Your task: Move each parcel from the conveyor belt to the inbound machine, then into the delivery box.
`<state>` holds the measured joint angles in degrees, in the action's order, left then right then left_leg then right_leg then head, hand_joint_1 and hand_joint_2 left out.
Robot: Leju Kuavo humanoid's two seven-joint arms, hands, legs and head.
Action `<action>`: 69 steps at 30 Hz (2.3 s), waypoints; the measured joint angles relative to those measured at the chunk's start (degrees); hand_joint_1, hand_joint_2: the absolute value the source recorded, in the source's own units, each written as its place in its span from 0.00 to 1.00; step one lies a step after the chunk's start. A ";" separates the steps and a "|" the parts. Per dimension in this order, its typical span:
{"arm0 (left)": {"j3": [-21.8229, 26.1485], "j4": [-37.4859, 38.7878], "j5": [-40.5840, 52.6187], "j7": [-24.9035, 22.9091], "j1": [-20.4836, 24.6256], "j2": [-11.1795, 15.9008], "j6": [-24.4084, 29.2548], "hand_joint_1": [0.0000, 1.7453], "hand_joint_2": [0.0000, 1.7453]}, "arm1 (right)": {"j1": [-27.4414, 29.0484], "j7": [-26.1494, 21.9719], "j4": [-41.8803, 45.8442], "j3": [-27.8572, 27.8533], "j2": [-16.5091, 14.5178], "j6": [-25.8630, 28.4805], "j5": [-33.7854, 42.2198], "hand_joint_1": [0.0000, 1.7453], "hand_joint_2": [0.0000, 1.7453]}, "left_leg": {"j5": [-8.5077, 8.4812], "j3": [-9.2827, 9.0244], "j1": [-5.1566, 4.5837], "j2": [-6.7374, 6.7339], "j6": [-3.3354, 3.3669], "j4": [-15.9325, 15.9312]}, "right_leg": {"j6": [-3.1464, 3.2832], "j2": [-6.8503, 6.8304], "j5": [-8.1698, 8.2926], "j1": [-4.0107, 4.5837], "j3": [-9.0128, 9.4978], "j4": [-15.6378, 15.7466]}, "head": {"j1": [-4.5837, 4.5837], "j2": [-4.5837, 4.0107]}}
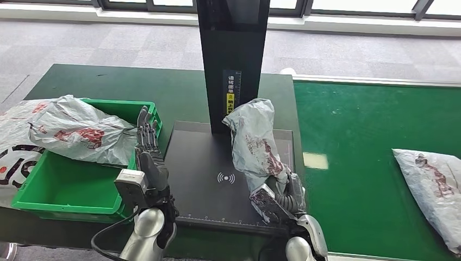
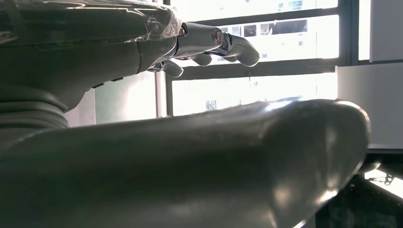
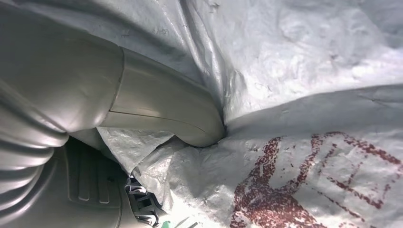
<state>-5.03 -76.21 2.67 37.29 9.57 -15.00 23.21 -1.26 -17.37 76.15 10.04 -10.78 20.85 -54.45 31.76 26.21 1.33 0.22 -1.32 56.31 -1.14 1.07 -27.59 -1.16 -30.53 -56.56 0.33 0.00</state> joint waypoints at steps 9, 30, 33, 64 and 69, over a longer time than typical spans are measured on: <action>-0.02 0.85 0.00 -0.11 0.50 -0.39 -0.19 0.00 0.00 | -2.09 0.26 -3.90 2.20 -0.81 -1.29 0.44 1.00 1.00 | -0.01 -0.13 -0.01 0.00 -0.01 0.00 | 0.01 -0.01 0.01 0.01 -0.02 -0.02 | 0.00 0.00; -0.24 1.68 -0.93 -0.25 1.44 -0.41 -0.24 0.00 0.00 | -8.53 -0.66 -12.22 4.21 -2.62 -4.11 4.20 0.00 1.00 | -0.07 -0.34 -0.02 0.02 -0.05 0.01 | 0.01 -0.02 0.02 -0.01 -0.12 -0.07 | 0.00 0.00; -0.24 1.73 -1.05 0.14 1.42 -0.40 0.05 0.00 0.00 | -8.90 -1.49 -12.58 4.13 -2.62 -4.27 5.20 0.00 1.00 | -0.07 -0.33 -0.03 0.03 -0.05 0.01 | 0.01 -0.03 0.02 -0.02 -0.12 -0.07 | 0.00 0.00; -3.74 -0.44 12.57 -2.14 0.49 0.97 8.17 0.00 0.00 | 8.27 -20.66 19.65 3.71 -2.36 18.32 15.43 0.00 1.00 | 0.00 -0.09 -0.09 0.15 -0.01 0.01 | 0.04 -0.21 -0.05 -0.04 -0.17 -0.02 | 0.00 0.00; -4.79 3.95 17.07 -6.39 2.97 2.08 3.07 0.00 0.00 | 12.18 -22.56 25.04 4.07 -2.36 19.17 16.21 0.00 1.00 | 0.00 0.10 -0.08 0.09 -0.03 0.01 | 0.04 -0.16 -0.05 -0.04 -0.14 -0.05 | 0.00 0.00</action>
<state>-9.81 -72.25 19.74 30.91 12.54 -12.92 26.28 10.91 -39.93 101.19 14.11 -13.14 40.03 -38.24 31.77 26.31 1.25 0.31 -1.35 56.32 -1.10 0.91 -27.64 -1.20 -30.67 -56.61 0.33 0.00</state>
